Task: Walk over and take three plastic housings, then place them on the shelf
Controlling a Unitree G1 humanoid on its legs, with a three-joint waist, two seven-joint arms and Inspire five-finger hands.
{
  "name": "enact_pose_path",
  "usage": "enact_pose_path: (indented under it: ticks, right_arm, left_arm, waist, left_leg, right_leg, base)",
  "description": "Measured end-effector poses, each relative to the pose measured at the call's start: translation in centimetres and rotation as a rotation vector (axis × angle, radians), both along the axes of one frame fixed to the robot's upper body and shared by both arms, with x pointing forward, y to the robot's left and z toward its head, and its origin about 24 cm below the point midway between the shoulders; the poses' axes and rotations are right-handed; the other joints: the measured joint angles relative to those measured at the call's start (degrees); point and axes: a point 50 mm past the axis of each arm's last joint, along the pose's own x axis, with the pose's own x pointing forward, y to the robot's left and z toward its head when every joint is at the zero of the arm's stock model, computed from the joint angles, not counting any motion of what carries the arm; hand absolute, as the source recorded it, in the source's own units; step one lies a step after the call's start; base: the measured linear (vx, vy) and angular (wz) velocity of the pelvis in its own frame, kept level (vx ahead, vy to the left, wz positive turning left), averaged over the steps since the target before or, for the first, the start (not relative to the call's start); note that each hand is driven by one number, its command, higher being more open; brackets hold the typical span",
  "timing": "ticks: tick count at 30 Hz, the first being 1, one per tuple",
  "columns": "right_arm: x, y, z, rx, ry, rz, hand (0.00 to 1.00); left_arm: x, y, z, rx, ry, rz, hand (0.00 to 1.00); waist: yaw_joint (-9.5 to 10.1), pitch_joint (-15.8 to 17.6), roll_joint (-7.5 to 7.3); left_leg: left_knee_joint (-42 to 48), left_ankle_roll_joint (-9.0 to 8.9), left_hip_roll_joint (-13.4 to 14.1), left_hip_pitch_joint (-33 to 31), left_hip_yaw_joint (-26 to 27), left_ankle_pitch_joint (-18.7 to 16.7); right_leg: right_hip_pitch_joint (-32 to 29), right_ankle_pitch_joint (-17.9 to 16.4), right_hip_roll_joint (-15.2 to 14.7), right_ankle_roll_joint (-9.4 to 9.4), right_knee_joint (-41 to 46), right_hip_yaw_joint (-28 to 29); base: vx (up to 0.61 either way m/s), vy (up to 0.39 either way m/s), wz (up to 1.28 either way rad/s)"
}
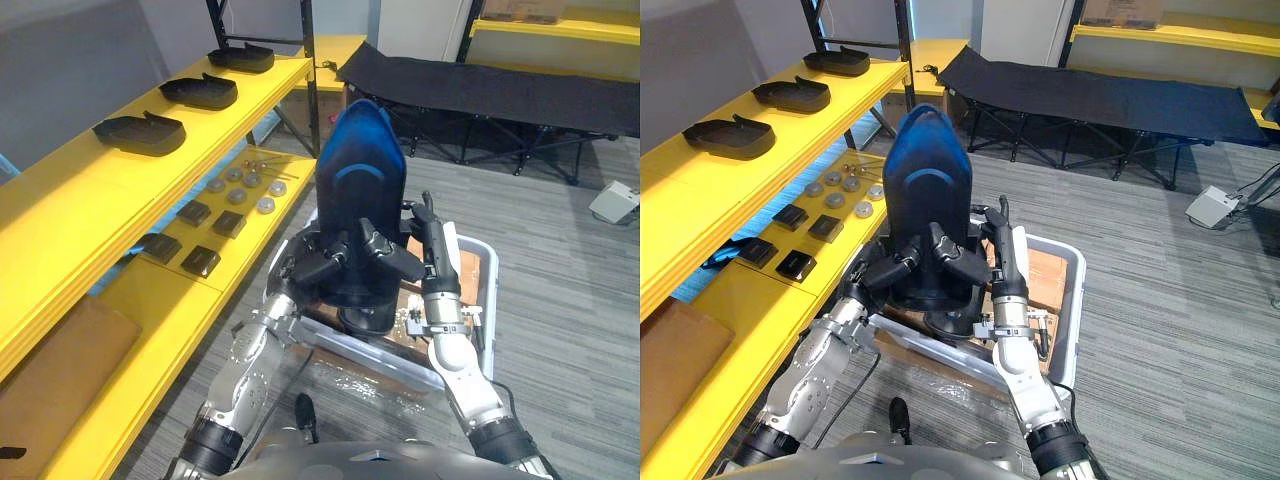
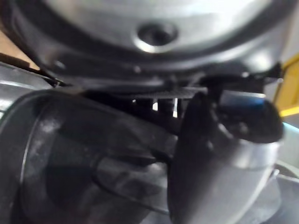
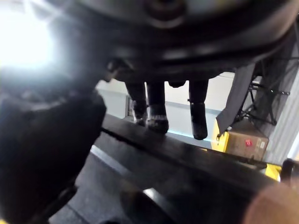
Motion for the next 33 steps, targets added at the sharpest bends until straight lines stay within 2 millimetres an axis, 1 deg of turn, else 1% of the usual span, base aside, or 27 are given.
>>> enact_pose_path:
  ticks: [2,3,4,6,8,9,11,12,15,16,18,20,22,25,27,30,32,33]
  right_arm:
    - [-0.2,-0.5,0.2,0.115,0.017,0.044,1.00]
    - [-0.3,-0.8,0.3,0.178,0.023,0.062,1.00]
    - [-0.5,-1.1,0.2,0.199,0.027,0.069,1.00]
    - [-1.0,-1.9,-0.1,0.278,0.036,0.079,1.00]
    - [-1.7,-3.3,-0.6,0.393,0.045,0.044,1.00]
    - [-2.0,-4.0,-0.8,0.451,0.038,0.006,1.00]
    - [-2.5,-5.1,-1.0,0.505,0.023,-0.048,1.00]
    - [-3.0,-6.0,-1.0,0.549,0.006,-0.088,1.00]
    - [-4.5,-7.7,-1.4,0.627,-0.026,-0.139,1.00]
    - [-4.9,-8.1,-1.5,0.651,-0.031,-0.147,1.00]
    - [-6.3,-9.1,-2.3,0.724,-0.038,-0.188,1.00]
    - [-7.2,-9.5,-2.8,0.745,-0.025,-0.196,1.00]
    - [-7.6,-9.7,-3.3,0.742,0.011,-0.187,1.00]
    - [-7.9,-9.2,-4.3,0.753,0.076,-0.173,1.00]
    - [-7.9,-8.7,-4.9,0.771,0.110,-0.159,1.00]
    - [-7.6,-7.2,-5.2,0.797,0.134,-0.110,1.00]
    - [-7.1,-6.3,-5.2,0.800,0.147,-0.063,1.00]
    - [-6.7,-5.8,-5.0,0.784,0.150,-0.040,1.00]
  left_arm:
    - [-0.1,0.1,1.1,0.067,-0.077,0.033,0.00]
    - [-0.3,0.5,1.7,0.084,-0.116,0.074,0.00]
    - [-0.3,0.7,1.9,0.093,-0.137,0.100,0.00]
    - [-0.2,1.7,2.8,0.144,-0.207,0.191,0.00]
    - [-0.1,3.5,3.3,0.180,-0.252,0.312,0.00]
    - [-0.3,4.4,3.3,0.204,-0.263,0.371,0.00]
    - [-0.7,5.3,3.1,0.244,-0.267,0.437,0.00]
    - [-1.1,5.8,2.8,0.272,-0.259,0.479,0.00]
    - [-2.3,7.1,1.8,0.300,-0.210,0.562,0.00]
    - [-2.4,7.3,1.7,0.302,-0.201,0.573,0.00]
    - [-2.9,7.9,1.3,0.307,-0.191,0.606,0.00]
    - [-3.1,8.0,1.3,0.299,-0.201,0.612,0.00]
    - [-3.2,8.1,1.5,0.291,-0.222,0.609,0.00]
    - [-3.3,7.9,1.8,0.277,-0.246,0.593,0.00]
    - [-3.6,7.8,2.0,0.264,-0.253,0.595,0.00]
    - [-5.0,8.2,2.7,0.253,-0.269,0.613,0.00]
    - [-6.0,9.2,3.1,0.211,-0.270,0.638,0.00]
    - [-6.3,9.7,3.1,0.202,-0.268,0.658,0.00]
  waist:
    - [0.02,0.0,0.03]
    - [-0.03,0.0,0.05]
    - [-0.08,-0.1,0.10]
    - [-0.01,-0.2,0.31]
    - [-0.05,-0.3,0.61]
    - [-0.20,-0.4,0.73]
    - [-0.35,-0.4,0.80]
    - [-0.39,-0.4,0.80]
    - [-0.69,-0.4,0.78]
    - [-0.78,-0.4,0.78]
    - [-1.51,-0.4,0.76]
    - [-1.49,-0.4,0.76]
    - [-1.80,-0.4,0.69]
    - [-1.81,-0.4,0.62]
    - [-1.49,-0.3,0.55]
    - [-1.02,-0.3,0.54]
    - [1.27,0.0,0.08]
    - [1.87,0.1,-0.15]
  left_leg:
    - [0.0,-0.01,0.0,0.0,0.0,0.0]
    - [0.0,-0.02,0.0,-0.1,0.0,0.0]
    - [0.0,-0.03,0.1,-0.1,0.0,0.0]
    - [0.0,-0.04,0.1,-0.4,0.0,0.0]
    - [0.0,-0.07,0.2,-0.4,0.2,0.0]
    - [0.0,-0.13,0.3,-0.4,0.4,-0.1]
    - [0.0,-0.17,0.3,-0.4,0.6,-0.1]
    - [0.0,-0.30,0.4,-0.5,0.9,-0.2]
    - [0.0,-0.58,0.7,-0.5,1.9,-0.5]
    - [0.0,-0.58,0.8,-0.5,2.1,-0.6]
    - [0.0,-0.63,0.9,-0.4,2.6,-0.7]
    - [0.0,-0.73,1.0,-0.5,3.4,-0.9]
    - [0.0,-0.83,1.2,-0.4,4.0,-1.0]
    - [0.0,-0.86,1.3,-0.4,4.1,-1.1]
    - [0.0,-0.88,1.2,-0.7,3.3,-1.0]
    - [0.0,-1.28,0.8,-2.4,0.8,-0.7]
    - [0.0,-1.41,0.5,-2.9,-0.4,-0.5]
    - [0.0,-1.34,0.4,-2.9,-1.0,-0.4]
  right_leg:
    - [-0.1,-0.2,0.0,0.02,0.0,0.0]
    - [-0.1,-0.2,0.0,0.02,0.0,0.0]
    - [-0.3,-0.2,0.0,0.01,0.0,0.0]
    - [-0.6,-0.2,0.0,0.01,0.1,0.0]
    - [-0.7,-0.3,0.1,-0.05,0.1,0.1]
    - [-0.8,-0.3,0.1,-0.08,0.1,0.2]
    - [-0.8,-0.3,0.1,-0.12,0.0,0.3]
    - [-0.9,-0.3,0.2,-0.16,0.0,0.4]
    - [-1.6,-0.3,0.3,-0.21,-0.1,1.5]
    - [-1.7,-0.3,0.3,-0.21,-0.1,1.7]
    - [-2.0,-0.4,0.3,-0.24,-0.1,2.2]
    - [-2.6,-0.3,0.3,-0.24,0.0,3.2]
    - [-2.9,-0.3,0.3,-0.23,0.0,3.6]
    - [-3.0,-0.3,0.4,-0.22,0.0,3.8]
    - [-2.9,-0.3,0.4,-0.25,0.0,3.1]
    - [-2.9,-0.5,0.5,-0.34,-0.1,0.3]
    - [-2.5,-0.7,0.5,-0.27,0.0,-1.2]
    - [-2.2,-0.7,0.4,-0.13,0.0,-1.9]
  base:
    - [0.00,0.000,0.00]
    - [0.00,0.000,0.00]
    - [0.00,0.000,0.00]
    - [0.00,-0.009,-0.02]
    - [0.00,-0.023,-0.05]
    - [0.00,-0.023,-0.05]
    - [0.00,-0.016,-0.05]
    - [0.01,-0.016,-0.07]
    - [0.01,-0.016,-0.16]
    - [0.02,-0.024,-0.16]
    - [0.02,-0.018,-0.12]
    - [0.02,-0.008,-0.22]
    - [0.02,-0.011,-0.18]
    - [0.01,-0.008,-0.05]
    - [0.01,-0.011,0.15]
    - [0.02,-0.016,0.42]
    - [0.02,-0.017,0.38]
    - [0.02,-0.021,0.36]
